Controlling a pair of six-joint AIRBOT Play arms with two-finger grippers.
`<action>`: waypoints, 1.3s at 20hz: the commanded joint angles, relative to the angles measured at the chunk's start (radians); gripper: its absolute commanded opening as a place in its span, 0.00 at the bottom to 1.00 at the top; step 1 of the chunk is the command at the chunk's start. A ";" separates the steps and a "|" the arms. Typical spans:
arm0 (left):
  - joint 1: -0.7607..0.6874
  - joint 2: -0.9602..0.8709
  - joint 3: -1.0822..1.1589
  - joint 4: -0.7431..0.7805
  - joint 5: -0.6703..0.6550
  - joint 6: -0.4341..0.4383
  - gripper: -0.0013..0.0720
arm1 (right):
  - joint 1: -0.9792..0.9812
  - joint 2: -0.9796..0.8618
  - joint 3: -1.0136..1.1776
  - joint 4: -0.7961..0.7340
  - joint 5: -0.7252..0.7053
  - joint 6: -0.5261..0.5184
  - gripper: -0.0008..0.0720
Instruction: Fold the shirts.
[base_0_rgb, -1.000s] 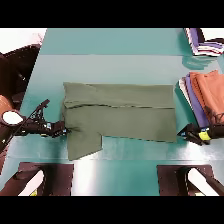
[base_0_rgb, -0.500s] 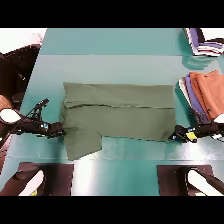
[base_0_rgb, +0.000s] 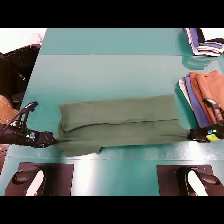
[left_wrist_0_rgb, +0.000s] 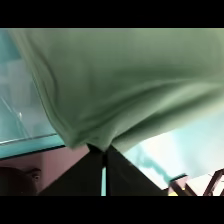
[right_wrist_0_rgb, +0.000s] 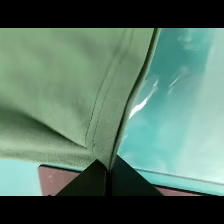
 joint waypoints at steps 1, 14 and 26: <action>-0.029 -0.063 0.068 -0.019 0.117 0.011 0.05 | 0.006 -0.052 0.110 -0.030 -0.025 0.005 0.03; -0.114 -0.629 0.299 0.029 0.605 0.091 0.05 | 0.109 -0.732 0.521 0.236 -0.256 0.001 0.30; -0.114 -0.626 0.375 -0.060 0.407 0.092 0.22 | -0.182 -0.779 0.357 0.385 -0.159 -0.160 0.82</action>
